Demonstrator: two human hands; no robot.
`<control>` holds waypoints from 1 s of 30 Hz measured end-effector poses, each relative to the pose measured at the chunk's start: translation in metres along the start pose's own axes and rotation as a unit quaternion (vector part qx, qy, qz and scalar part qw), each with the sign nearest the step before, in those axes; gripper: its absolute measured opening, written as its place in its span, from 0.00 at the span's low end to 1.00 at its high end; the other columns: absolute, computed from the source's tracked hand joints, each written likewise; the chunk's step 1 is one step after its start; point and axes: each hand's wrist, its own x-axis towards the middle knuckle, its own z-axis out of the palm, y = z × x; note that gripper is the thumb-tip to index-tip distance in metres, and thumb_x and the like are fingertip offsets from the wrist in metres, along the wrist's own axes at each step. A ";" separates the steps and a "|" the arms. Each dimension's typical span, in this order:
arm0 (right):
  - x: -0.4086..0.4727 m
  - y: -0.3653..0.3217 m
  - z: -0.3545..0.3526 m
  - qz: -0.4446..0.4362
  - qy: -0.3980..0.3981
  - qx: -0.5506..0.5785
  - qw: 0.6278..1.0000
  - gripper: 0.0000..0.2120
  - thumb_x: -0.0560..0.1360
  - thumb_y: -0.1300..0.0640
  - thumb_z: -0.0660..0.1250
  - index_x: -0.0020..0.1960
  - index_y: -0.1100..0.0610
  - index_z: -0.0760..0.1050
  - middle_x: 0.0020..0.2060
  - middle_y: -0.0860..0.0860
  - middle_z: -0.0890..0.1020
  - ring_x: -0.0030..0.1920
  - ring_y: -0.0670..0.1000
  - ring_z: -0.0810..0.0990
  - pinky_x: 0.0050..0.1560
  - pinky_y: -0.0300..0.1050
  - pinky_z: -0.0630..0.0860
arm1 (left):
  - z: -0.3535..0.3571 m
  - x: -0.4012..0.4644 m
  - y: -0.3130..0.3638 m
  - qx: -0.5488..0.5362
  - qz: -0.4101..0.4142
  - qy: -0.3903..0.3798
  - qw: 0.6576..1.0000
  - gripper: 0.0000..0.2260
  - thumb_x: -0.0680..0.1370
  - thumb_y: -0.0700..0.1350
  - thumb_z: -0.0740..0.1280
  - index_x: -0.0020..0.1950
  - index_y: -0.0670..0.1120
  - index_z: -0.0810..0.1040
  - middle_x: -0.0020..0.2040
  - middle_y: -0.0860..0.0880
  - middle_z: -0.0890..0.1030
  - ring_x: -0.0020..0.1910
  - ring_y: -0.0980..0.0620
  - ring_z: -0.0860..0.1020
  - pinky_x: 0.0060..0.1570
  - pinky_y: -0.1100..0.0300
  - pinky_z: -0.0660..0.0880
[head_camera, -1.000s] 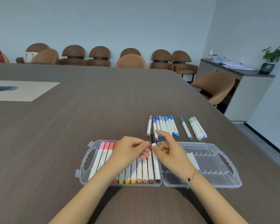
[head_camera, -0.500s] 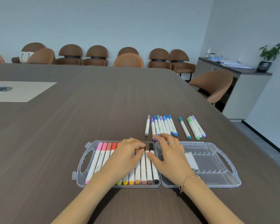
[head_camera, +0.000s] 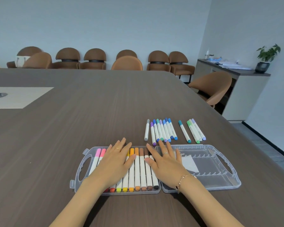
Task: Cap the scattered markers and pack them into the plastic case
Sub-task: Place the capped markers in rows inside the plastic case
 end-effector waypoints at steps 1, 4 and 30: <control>0.000 0.001 0.001 -0.006 -0.002 -0.008 1.000 0.25 0.80 0.40 0.38 0.75 0.39 0.36 0.76 0.50 0.37 0.74 0.54 0.30 0.72 0.60 0.33 | 0.000 -0.001 -0.001 0.006 0.003 -0.005 1.000 0.32 0.75 0.64 0.39 0.78 0.53 0.48 0.78 0.53 0.45 0.77 0.53 0.43 0.73 0.58 0.40; -0.002 -0.001 0.001 -0.010 -0.002 -0.036 0.999 0.24 0.81 0.42 0.36 0.75 0.40 0.34 0.76 0.50 0.36 0.73 0.56 0.29 0.71 0.62 0.30 | 0.002 -0.002 -0.002 0.013 0.008 -0.003 1.000 0.44 0.65 0.69 0.28 0.78 0.53 0.46 0.78 0.53 0.46 0.77 0.54 0.42 0.72 0.58 0.39; 0.035 0.141 -0.104 0.144 0.107 0.209 0.961 0.13 0.81 0.52 0.56 0.61 0.55 0.73 0.57 0.53 0.79 0.47 0.48 0.78 0.35 0.29 0.70 | -0.060 0.067 -0.016 -0.181 -0.091 -0.049 0.978 0.19 0.80 0.57 0.57 0.70 0.54 0.67 0.69 0.55 0.70 0.66 0.55 0.69 0.65 0.60 0.64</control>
